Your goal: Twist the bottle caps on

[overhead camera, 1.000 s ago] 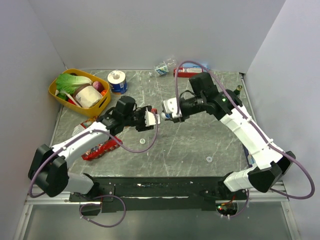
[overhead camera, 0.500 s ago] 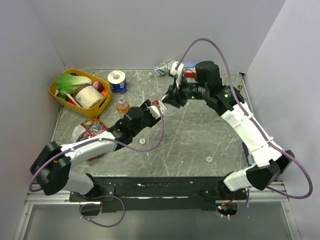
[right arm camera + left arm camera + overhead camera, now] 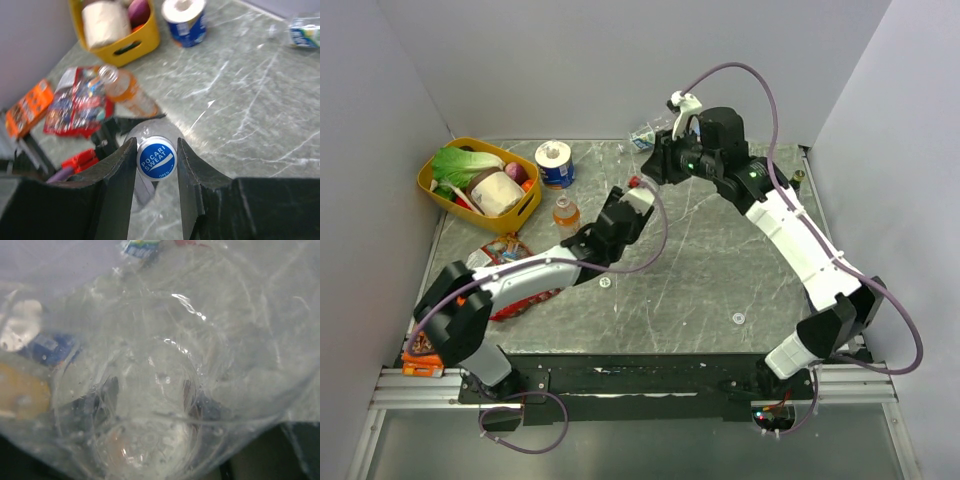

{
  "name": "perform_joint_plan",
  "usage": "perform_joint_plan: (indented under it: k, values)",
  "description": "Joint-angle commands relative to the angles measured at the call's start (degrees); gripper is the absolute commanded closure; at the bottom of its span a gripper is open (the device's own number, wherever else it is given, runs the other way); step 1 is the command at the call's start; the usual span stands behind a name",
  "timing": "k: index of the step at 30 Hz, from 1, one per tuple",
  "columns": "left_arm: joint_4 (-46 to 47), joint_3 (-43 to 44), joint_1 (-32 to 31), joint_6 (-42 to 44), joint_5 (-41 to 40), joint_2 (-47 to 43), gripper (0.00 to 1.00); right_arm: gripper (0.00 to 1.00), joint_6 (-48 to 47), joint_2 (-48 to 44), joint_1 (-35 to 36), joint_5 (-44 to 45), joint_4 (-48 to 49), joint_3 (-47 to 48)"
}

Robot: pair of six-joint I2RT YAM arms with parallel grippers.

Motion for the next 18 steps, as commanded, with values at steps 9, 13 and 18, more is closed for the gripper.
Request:
perform_joint_plan:
  k: [9,13,18]
  values:
    - [-7.34,6.41,3.34,-12.26,-2.98,2.92,0.99,0.33,0.75,-0.9,-6.6,-18.05,2.83,8.35]
    - [-7.0,2.37,7.63,-10.68,18.66,-0.5,0.99,0.26,-2.23,-5.03,-10.56,-28.09,11.45,3.03]
    - [-4.35,-1.68,11.16,-3.21,46.91,-5.59,0.99,0.22,-5.4,-9.43,-10.48,-32.83,16.81,-6.83]
